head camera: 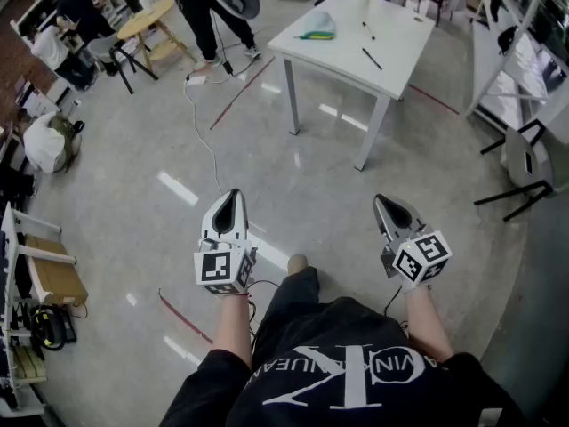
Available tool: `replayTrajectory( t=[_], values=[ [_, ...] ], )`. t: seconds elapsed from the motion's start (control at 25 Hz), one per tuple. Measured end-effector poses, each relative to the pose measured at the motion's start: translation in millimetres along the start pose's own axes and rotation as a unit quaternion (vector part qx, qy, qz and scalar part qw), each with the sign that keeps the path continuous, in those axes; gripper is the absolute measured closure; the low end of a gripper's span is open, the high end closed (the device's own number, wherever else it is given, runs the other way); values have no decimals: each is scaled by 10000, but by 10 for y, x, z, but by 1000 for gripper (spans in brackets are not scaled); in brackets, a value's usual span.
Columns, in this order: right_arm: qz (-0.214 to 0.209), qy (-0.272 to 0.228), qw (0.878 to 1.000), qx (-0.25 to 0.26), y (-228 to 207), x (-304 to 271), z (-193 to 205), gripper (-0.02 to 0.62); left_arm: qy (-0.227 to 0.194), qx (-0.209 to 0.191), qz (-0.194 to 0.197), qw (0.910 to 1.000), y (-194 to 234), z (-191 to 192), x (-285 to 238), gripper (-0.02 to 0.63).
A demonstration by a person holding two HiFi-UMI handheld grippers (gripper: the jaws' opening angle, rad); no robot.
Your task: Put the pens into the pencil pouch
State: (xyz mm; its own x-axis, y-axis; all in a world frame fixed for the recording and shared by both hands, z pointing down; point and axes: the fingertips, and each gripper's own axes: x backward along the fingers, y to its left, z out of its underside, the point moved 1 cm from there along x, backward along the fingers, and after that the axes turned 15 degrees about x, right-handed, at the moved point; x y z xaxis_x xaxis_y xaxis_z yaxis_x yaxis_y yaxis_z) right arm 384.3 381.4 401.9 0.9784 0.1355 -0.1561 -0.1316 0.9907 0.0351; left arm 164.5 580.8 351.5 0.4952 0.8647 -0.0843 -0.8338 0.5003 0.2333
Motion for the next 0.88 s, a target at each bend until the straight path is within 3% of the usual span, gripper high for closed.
replayTrajectory(
  t=[0.6, 0.8, 0.88],
  values=[
    [419, 362, 9984, -56, -409, -1106, -33, 586, 78, 118, 405, 9991, 699, -100, -1217, 601],
    [555, 277, 9975, -344, -548, -1359, -59, 465, 129, 119, 846, 9963, 730, -176, -1600, 530],
    [624, 206, 9970, -417, -612, -1457, -79, 448, 152, 25, 1006, 9948, 732, -187, -1723, 523]
  ],
)
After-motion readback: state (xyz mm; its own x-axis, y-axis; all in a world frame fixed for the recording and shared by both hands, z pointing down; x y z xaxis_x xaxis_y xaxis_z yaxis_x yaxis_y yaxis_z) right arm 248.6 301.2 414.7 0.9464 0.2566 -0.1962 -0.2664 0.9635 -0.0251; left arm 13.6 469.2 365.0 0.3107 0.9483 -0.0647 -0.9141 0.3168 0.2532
